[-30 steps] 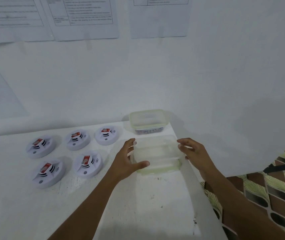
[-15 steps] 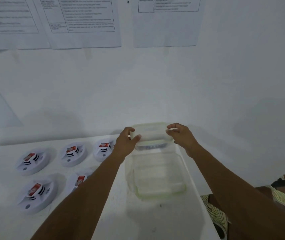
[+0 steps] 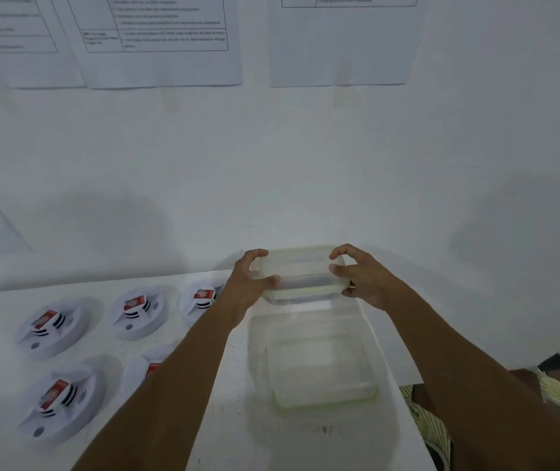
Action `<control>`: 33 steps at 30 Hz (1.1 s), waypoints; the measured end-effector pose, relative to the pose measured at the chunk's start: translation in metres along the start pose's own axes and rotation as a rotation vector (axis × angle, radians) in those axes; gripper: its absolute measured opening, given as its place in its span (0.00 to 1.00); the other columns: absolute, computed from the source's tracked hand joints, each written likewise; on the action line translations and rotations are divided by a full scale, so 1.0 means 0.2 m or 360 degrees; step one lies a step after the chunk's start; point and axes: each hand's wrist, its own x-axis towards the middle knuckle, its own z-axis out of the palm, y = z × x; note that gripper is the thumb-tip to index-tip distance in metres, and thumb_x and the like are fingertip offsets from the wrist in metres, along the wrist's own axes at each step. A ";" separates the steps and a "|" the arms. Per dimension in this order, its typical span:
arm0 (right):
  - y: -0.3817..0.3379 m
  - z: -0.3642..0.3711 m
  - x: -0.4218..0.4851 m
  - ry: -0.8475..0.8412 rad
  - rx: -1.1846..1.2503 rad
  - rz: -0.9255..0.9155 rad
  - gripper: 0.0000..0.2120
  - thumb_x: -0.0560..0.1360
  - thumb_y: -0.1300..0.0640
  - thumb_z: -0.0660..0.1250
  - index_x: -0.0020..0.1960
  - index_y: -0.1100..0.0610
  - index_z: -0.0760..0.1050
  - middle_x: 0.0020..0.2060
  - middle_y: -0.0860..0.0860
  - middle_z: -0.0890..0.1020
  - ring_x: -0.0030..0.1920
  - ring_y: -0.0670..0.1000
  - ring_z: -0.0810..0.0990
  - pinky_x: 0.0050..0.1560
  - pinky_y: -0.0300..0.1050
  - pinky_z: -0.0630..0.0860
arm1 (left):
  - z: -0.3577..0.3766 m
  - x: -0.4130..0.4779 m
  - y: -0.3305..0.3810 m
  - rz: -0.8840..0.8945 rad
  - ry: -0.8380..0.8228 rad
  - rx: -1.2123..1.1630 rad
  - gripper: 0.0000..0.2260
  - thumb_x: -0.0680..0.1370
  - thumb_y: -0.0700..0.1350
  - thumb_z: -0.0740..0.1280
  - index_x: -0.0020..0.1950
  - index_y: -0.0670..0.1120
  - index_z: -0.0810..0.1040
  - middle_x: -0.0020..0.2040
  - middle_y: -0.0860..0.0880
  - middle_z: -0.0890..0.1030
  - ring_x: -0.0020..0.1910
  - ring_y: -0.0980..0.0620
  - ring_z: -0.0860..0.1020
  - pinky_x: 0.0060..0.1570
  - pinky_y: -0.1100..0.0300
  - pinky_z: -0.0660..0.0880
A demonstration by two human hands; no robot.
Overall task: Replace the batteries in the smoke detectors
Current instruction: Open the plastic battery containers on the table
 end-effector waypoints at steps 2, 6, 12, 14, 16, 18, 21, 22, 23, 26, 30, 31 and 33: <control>-0.01 0.02 0.02 0.0156 -0.0154 -0.0096 0.05 0.77 0.60 0.68 0.46 0.53 0.72 0.42 0.54 0.69 0.40 0.54 0.66 0.37 0.47 0.69 | -0.01 0.00 0.01 0.0069 -0.0104 0.0098 0.26 0.71 0.43 0.76 0.63 0.62 0.73 0.72 0.52 0.67 0.69 0.48 0.67 0.67 0.50 0.70; -0.01 0.04 0.02 0.0312 -0.0290 -0.0174 0.05 0.76 0.54 0.70 0.50 0.52 0.75 0.44 0.53 0.70 0.37 0.52 0.66 0.36 0.46 0.70 | -0.01 -0.02 0.06 0.0181 -0.0082 0.0413 0.27 0.73 0.42 0.74 0.70 0.53 0.70 0.68 0.53 0.67 0.66 0.52 0.68 0.53 0.68 0.70; 0.00 0.11 -0.02 0.0143 -0.0094 -0.0081 0.22 0.71 0.52 0.76 0.63 0.44 0.74 0.50 0.59 0.81 0.45 0.55 0.82 0.41 0.47 0.83 | 0.04 -0.06 0.06 0.0269 0.0091 0.0842 0.33 0.65 0.54 0.80 0.65 0.51 0.68 0.58 0.48 0.65 0.54 0.52 0.70 0.49 0.63 0.68; 0.00 0.14 -0.01 0.0094 -0.0074 -0.0089 0.23 0.71 0.57 0.76 0.63 0.45 0.74 0.49 0.60 0.82 0.44 0.57 0.84 0.43 0.50 0.84 | 0.04 -0.06 0.05 0.0285 0.0084 0.0887 0.32 0.66 0.58 0.78 0.65 0.52 0.67 0.57 0.48 0.68 0.52 0.52 0.73 0.46 0.64 0.70; -0.02 0.17 0.00 0.0074 -0.0028 -0.0076 0.21 0.72 0.62 0.74 0.61 0.48 0.74 0.48 0.62 0.82 0.45 0.59 0.84 0.45 0.55 0.84 | 0.05 -0.05 0.05 0.0299 0.0085 0.0875 0.29 0.70 0.60 0.73 0.66 0.53 0.67 0.57 0.47 0.70 0.52 0.50 0.74 0.49 0.61 0.74; -0.03 0.17 0.00 0.0014 0.0024 -0.0035 0.18 0.74 0.65 0.72 0.60 0.51 0.74 0.46 0.61 0.82 0.43 0.57 0.83 0.47 0.56 0.83 | 0.05 -0.03 0.06 0.0297 0.0064 0.0837 0.26 0.74 0.59 0.69 0.68 0.53 0.67 0.61 0.46 0.71 0.55 0.50 0.74 0.56 0.57 0.74; -0.03 0.16 0.01 -0.0085 0.0079 0.0031 0.16 0.75 0.66 0.70 0.59 0.51 0.73 0.45 0.61 0.81 0.41 0.57 0.80 0.43 0.52 0.82 | 0.07 0.01 0.07 0.0306 -0.0022 0.0826 0.25 0.77 0.57 0.67 0.71 0.52 0.66 0.68 0.47 0.72 0.65 0.48 0.71 0.64 0.55 0.70; -0.02 0.17 0.01 -0.0094 0.0084 0.0032 0.16 0.76 0.65 0.70 0.58 0.50 0.73 0.45 0.61 0.81 0.41 0.57 0.79 0.42 0.51 0.81 | 0.07 0.02 0.07 0.0317 -0.0040 0.0826 0.24 0.77 0.57 0.66 0.71 0.52 0.66 0.69 0.48 0.72 0.67 0.48 0.70 0.64 0.57 0.67; -0.02 0.17 0.01 -0.0075 0.0060 0.0015 0.15 0.76 0.65 0.70 0.58 0.50 0.73 0.43 0.61 0.80 0.40 0.57 0.77 0.40 0.50 0.79 | 0.08 0.03 0.07 0.0324 -0.0049 0.0824 0.24 0.78 0.56 0.66 0.71 0.51 0.66 0.70 0.49 0.71 0.68 0.49 0.69 0.63 0.59 0.65; -0.01 0.17 0.01 0.0019 -0.0068 -0.0067 0.14 0.75 0.62 0.71 0.57 0.51 0.73 0.38 0.58 0.77 0.36 0.54 0.74 0.36 0.48 0.77 | 0.09 0.05 0.07 0.0324 -0.0067 0.0757 0.22 0.78 0.54 0.66 0.71 0.51 0.67 0.70 0.51 0.71 0.67 0.51 0.68 0.61 0.61 0.63; -0.01 0.15 0.01 0.0073 -0.0277 -0.0152 0.20 0.73 0.59 0.73 0.62 0.47 0.72 0.47 0.52 0.77 0.47 0.55 0.78 0.40 0.47 0.81 | 0.07 0.07 0.07 0.0216 -0.0193 0.0521 0.18 0.76 0.53 0.69 0.64 0.57 0.69 0.64 0.54 0.72 0.60 0.52 0.72 0.56 0.59 0.72; -0.01 0.15 0.02 0.0080 -0.0325 -0.0187 0.24 0.73 0.60 0.74 0.64 0.46 0.71 0.52 0.50 0.76 0.52 0.56 0.78 0.44 0.47 0.81 | 0.07 0.08 0.07 0.0167 -0.0221 0.0440 0.17 0.76 0.53 0.70 0.62 0.59 0.70 0.62 0.54 0.72 0.57 0.51 0.74 0.54 0.58 0.75; -0.02 0.15 0.04 0.0039 -0.0320 -0.0255 0.29 0.70 0.64 0.75 0.67 0.46 0.69 0.57 0.50 0.76 0.58 0.57 0.77 0.53 0.50 0.80 | 0.06 0.08 0.07 0.0132 -0.0262 0.0332 0.16 0.75 0.52 0.71 0.60 0.59 0.70 0.61 0.53 0.73 0.54 0.51 0.75 0.53 0.56 0.78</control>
